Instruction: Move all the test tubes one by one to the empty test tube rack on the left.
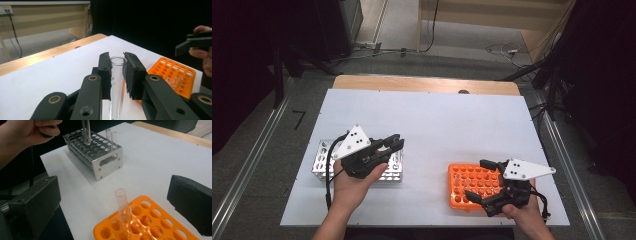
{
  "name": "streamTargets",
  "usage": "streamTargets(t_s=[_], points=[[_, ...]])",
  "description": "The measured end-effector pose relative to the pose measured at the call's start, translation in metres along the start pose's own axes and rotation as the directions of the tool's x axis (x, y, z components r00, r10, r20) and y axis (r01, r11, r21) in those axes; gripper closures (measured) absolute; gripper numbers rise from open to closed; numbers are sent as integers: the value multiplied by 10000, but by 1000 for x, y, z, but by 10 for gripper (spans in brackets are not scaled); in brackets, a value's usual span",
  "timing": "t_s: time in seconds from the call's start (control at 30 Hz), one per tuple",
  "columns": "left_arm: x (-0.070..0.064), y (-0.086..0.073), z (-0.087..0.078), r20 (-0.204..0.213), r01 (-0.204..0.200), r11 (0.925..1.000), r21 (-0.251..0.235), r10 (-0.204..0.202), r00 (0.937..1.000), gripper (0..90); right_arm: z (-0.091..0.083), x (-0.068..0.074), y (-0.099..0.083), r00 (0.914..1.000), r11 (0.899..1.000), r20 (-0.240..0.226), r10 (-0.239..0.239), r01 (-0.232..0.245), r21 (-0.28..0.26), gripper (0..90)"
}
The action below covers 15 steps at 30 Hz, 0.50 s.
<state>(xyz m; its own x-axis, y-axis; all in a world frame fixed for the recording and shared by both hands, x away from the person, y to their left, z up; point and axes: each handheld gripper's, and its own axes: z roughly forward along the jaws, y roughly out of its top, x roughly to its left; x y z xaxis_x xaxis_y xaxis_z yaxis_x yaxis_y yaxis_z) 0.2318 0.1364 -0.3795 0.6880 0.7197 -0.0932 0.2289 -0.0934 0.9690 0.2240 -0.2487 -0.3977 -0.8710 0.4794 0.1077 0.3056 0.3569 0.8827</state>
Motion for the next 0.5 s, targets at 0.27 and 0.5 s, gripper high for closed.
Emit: streamTargets(t_s=[0.27, 0.5], points=[[12, -1, -1, -324, 82, 10000, -17, -83, 9994, 766, -15, -15, -7, 9988, 9996, 427, 257, -253, -114, 0], [26, 0, -2, -610, 234, 9996, -167, -244, 9978, 766, -23, -26, -12, 9959, 9992, 815, 383, -375, -113, 0]])
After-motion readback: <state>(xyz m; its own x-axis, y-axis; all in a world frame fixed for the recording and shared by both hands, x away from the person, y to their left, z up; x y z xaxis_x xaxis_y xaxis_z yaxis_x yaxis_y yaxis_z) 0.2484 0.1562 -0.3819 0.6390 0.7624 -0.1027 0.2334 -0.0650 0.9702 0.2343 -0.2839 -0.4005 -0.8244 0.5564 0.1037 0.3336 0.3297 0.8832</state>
